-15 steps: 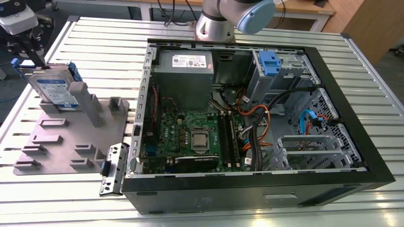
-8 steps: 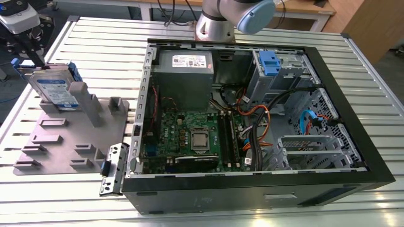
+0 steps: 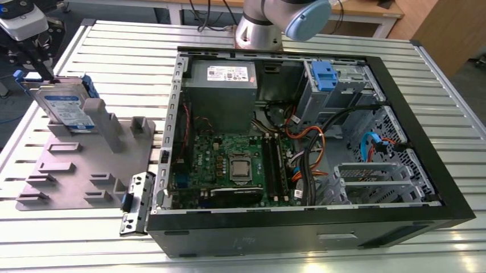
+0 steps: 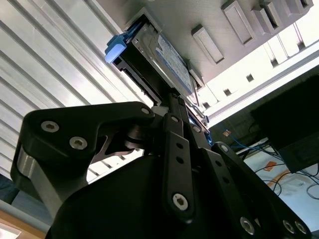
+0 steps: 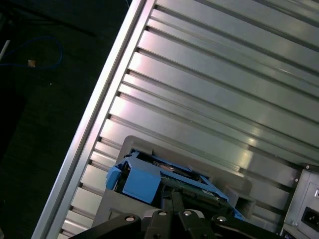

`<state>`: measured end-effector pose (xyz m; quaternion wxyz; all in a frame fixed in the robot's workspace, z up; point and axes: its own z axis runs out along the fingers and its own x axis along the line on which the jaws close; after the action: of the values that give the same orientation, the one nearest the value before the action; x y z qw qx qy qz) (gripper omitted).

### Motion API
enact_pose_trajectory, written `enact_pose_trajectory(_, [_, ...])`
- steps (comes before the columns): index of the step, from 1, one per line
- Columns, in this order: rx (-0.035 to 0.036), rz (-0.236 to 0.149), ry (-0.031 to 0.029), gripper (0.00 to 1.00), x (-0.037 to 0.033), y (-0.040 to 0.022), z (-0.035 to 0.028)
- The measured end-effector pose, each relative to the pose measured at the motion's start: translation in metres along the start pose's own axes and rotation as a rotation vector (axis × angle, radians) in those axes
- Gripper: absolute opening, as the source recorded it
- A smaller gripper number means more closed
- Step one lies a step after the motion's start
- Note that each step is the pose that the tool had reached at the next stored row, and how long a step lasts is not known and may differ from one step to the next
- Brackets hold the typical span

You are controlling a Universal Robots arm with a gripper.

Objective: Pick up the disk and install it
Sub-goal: 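Pick up the disk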

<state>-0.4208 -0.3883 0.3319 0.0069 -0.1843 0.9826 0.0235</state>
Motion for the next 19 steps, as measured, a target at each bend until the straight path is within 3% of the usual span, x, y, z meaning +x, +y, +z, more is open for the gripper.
enact_pose_trajectory(10, [-0.0014, -0.067, 0.0029, 0.11, 0.0000, 0.0000, 0.0000])
enact_pose_trajectory(19, [-0.0014, -0.069, 0.0031, 0.11, 0.0000, 0.0000, 0.0000])
